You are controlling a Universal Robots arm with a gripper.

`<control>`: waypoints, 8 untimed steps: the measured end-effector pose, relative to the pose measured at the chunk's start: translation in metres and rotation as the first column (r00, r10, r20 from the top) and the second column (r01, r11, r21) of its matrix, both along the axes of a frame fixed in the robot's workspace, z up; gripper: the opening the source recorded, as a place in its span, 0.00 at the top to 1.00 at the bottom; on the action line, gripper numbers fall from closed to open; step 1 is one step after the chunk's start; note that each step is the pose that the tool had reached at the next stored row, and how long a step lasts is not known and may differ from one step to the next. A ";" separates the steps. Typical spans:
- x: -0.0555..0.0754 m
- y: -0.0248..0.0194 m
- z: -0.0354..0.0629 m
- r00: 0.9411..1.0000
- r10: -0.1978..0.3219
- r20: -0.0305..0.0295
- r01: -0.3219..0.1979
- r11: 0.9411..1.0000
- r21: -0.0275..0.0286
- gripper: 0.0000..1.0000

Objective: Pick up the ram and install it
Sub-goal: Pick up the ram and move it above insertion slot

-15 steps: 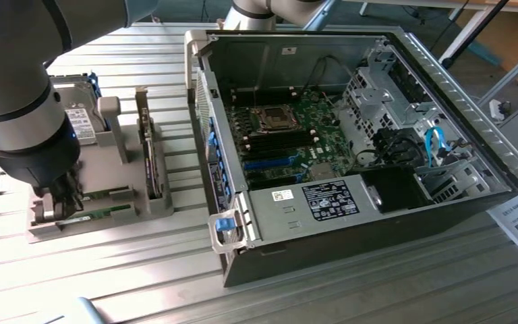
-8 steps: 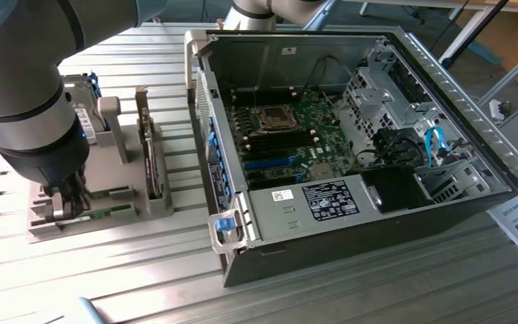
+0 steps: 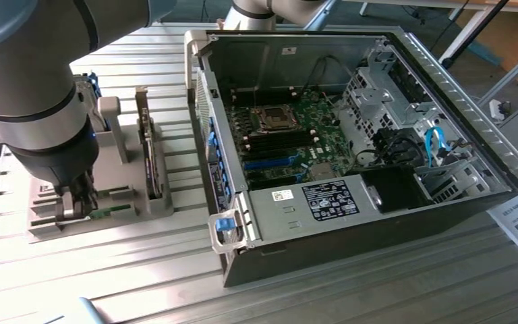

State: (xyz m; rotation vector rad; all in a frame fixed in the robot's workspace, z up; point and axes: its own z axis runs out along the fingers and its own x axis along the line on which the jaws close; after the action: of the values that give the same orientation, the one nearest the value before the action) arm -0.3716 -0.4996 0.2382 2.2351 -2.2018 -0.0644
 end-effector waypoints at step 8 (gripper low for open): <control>0.003 -0.0002 -0.0027 1.000 0.000 0.000 0.000 1.000 0.000 0.76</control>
State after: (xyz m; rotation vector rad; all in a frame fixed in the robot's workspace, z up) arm -0.3682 -0.4998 0.2356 2.2353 -2.2019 -0.0647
